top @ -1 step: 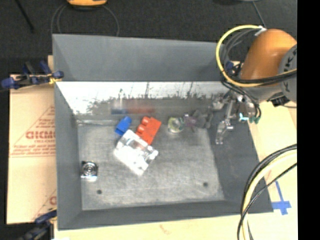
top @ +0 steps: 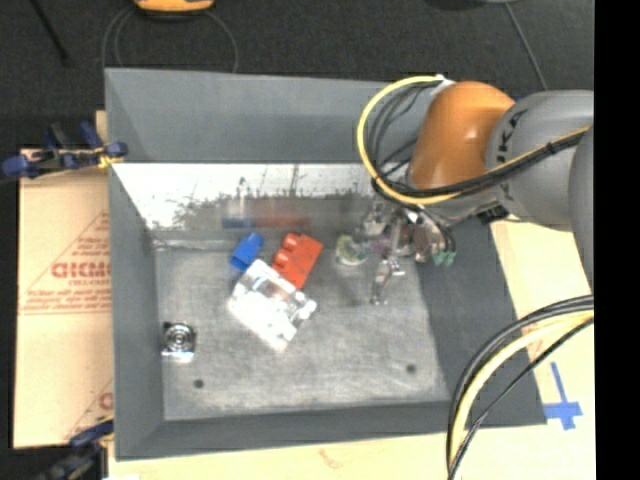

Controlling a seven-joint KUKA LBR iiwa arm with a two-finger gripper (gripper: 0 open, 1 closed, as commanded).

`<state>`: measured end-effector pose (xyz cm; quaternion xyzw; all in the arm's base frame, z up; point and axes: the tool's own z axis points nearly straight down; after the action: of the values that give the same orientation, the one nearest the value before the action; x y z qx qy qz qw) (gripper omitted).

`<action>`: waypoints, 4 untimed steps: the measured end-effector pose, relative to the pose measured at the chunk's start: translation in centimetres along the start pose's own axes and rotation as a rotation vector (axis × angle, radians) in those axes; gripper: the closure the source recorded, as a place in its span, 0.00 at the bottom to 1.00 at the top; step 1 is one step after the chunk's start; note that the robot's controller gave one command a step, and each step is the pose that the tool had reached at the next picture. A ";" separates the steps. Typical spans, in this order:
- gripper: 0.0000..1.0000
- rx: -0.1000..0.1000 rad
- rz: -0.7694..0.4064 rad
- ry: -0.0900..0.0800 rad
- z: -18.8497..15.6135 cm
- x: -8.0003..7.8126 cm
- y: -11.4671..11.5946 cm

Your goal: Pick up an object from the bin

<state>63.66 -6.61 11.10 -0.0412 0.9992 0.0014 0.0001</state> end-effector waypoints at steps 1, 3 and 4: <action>0.00 0.004 -0.163 -0.008 -1.8 -0.8 4.7; 0.00 0.012 -0.461 -0.036 2.4 -2.1 11.3; 1.00 0.005 -0.464 -0.015 3.2 -1.5 11.6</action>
Offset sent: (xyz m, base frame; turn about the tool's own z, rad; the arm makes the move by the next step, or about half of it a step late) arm 0.0019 0.0465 0.0164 -0.1635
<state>64.20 5.06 7.94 -0.2698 0.9629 -0.0008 0.0079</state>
